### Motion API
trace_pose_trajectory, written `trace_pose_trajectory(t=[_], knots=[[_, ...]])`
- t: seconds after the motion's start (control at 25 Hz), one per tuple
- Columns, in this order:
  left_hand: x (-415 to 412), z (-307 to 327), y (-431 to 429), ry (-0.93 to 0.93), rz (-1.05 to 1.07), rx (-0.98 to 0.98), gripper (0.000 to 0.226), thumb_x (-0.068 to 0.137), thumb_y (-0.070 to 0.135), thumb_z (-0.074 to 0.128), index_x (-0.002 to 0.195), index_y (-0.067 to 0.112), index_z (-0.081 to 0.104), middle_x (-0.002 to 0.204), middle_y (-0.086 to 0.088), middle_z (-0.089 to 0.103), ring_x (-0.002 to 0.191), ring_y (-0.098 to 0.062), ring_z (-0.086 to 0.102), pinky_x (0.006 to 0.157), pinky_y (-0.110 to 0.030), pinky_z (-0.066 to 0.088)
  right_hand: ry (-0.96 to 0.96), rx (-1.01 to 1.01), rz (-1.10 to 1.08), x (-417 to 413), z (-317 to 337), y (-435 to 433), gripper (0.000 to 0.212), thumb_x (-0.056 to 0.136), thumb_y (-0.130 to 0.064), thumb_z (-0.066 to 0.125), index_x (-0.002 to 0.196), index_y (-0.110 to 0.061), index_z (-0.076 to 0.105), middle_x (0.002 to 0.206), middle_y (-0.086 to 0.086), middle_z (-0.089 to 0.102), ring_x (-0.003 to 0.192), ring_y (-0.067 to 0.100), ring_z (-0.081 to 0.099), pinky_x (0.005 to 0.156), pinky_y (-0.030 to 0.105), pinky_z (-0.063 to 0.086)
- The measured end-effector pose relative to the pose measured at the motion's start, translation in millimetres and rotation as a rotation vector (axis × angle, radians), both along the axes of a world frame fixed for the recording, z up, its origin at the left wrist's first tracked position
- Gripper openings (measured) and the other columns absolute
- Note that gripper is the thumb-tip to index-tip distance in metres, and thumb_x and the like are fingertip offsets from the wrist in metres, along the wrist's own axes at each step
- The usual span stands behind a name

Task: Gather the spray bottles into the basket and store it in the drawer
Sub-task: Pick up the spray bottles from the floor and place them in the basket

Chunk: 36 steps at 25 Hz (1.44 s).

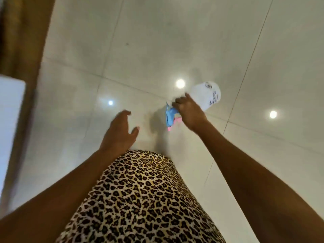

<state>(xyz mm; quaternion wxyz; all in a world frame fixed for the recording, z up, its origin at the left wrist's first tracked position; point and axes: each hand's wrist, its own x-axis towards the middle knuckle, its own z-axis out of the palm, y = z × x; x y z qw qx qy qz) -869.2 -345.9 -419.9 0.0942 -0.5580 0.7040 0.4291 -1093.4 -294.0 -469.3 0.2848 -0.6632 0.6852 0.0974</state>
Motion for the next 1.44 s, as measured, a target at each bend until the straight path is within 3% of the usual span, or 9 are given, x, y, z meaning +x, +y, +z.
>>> trace_pose_trajectory(t=[0.2, 0.32, 0.4, 0.52, 0.64, 0.92, 1.12, 1.24, 1.44], knots=[[-8, 166, -12, 0.171, 0.116, 0.086, 0.046, 0.081, 0.035, 0.063, 0.120, 0.016, 0.049, 0.117, -0.004, 0.062, 0.104, -0.017, 0.058, 0.085, -0.022, 0.041, -0.457, -0.291, -0.528, 55, 189, -27, 0.034, 0.069, 0.019, 0.056, 0.096, 0.000, 0.065, 0.090, 0.017, 0.069, 0.082, 0.032, 0.063, 0.092, 0.036, 0.041], [2, 290, -20, 0.344, 0.306, -0.003, 0.032, 0.085, 0.034, 0.059, 0.114, 0.022, 0.055, 0.083, 0.012, 0.064, 0.070, 0.004, 0.060, 0.058, -0.003, 0.041, -0.623, -0.298, -0.610, 99, 318, -40, 0.034, 0.076, 0.017, 0.056, 0.102, -0.002, 0.065, 0.096, 0.013, 0.068, 0.084, 0.021, 0.060, 0.079, 0.011, 0.043], [22, 358, -25, 0.411, 0.362, -0.111, 0.026, 0.089, 0.027, 0.055, 0.114, 0.023, 0.057, 0.074, 0.017, 0.062, 0.067, 0.011, 0.059, 0.057, -0.001, 0.041, -0.784, -0.291, -0.675, 128, 392, -49, 0.033, 0.078, 0.016, 0.058, 0.105, -0.001, 0.065, 0.096, 0.013, 0.065, 0.081, 0.013, 0.057, 0.067, -0.003, 0.040], [66, 445, -28, 0.461, 0.424, -0.220, 0.024, 0.090, 0.022, 0.054, 0.113, 0.021, 0.060, 0.074, 0.014, 0.067, 0.071, 0.012, 0.060, 0.063, -0.001, 0.043, -0.815, -0.302, -0.612, 169, 479, -53, 0.030, 0.080, 0.007, 0.063, 0.104, -0.009, 0.068, 0.085, -0.004, 0.064, 0.079, 0.008, 0.057, 0.065, -0.007, 0.036], [130, 515, -23, 0.496, 0.534, -0.321, 0.023, 0.089, 0.020, 0.054, 0.111, 0.018, 0.062, 0.083, 0.009, 0.067, 0.070, 0.011, 0.060, 0.063, 0.001, 0.041, -0.820, -0.304, -0.499, 224, 548, -56, 0.037, 0.080, -0.002, 0.067, 0.114, -0.018, 0.064, 0.100, -0.012, 0.064, 0.093, 0.004, 0.058, 0.080, -0.003, 0.036], [286, 590, 25, 0.520, 0.870, -0.544, 0.018, 0.089, 0.017, 0.055, 0.089, 0.032, 0.064, 0.071, 0.004, 0.070, 0.068, -0.004, 0.063, 0.064, -0.014, 0.046, -1.057, -0.216, -0.294, 396, 638, -35, 0.023, 0.086, -0.033, 0.061, 0.107, -0.025, 0.065, 0.104, -0.010, 0.069, 0.099, 0.005, 0.062, 0.086, 0.017, 0.049], [365, 606, 54, 0.484, 0.941, -0.641, 0.024, 0.087, 0.013, 0.054, 0.074, 0.033, 0.055, 0.052, 0.011, 0.055, 0.054, 0.002, 0.055, 0.052, -0.011, 0.041, -1.070, -0.207, -0.241, 512, 669, -22, 0.021, 0.087, -0.041, 0.055, 0.101, -0.026, 0.059, 0.091, -0.005, 0.068, 0.083, 0.005, 0.064, 0.066, 0.008, 0.049], [403, 612, 57, 0.573, 0.932, -0.644, 0.022, 0.082, 0.014, 0.059, 0.096, 0.030, 0.056, 0.057, 0.014, 0.056, 0.060, 0.008, 0.058, 0.052, -0.006, 0.041, -1.049, -0.244, -0.211, 552, 676, -29, 0.021, 0.086, -0.036, 0.060, 0.105, -0.028, 0.055, 0.094, -0.009, 0.062, 0.088, 0.007, 0.062, 0.068, 0.011, 0.049], [450, 605, 54, 0.743, 0.933, -0.554, 0.077, 0.069, 0.013, 0.071, 0.133, 0.031, 0.031, 0.106, 0.032, 0.056, 0.099, 0.012, 0.058, 0.083, -0.007, 0.045, -0.903, -0.269, -0.059, 603, 673, -62, 0.014, 0.086, -0.024, 0.063, 0.100, -0.022, 0.058, 0.093, -0.004, 0.064, 0.081, 0.009, 0.061, 0.062, 0.011, 0.046]])
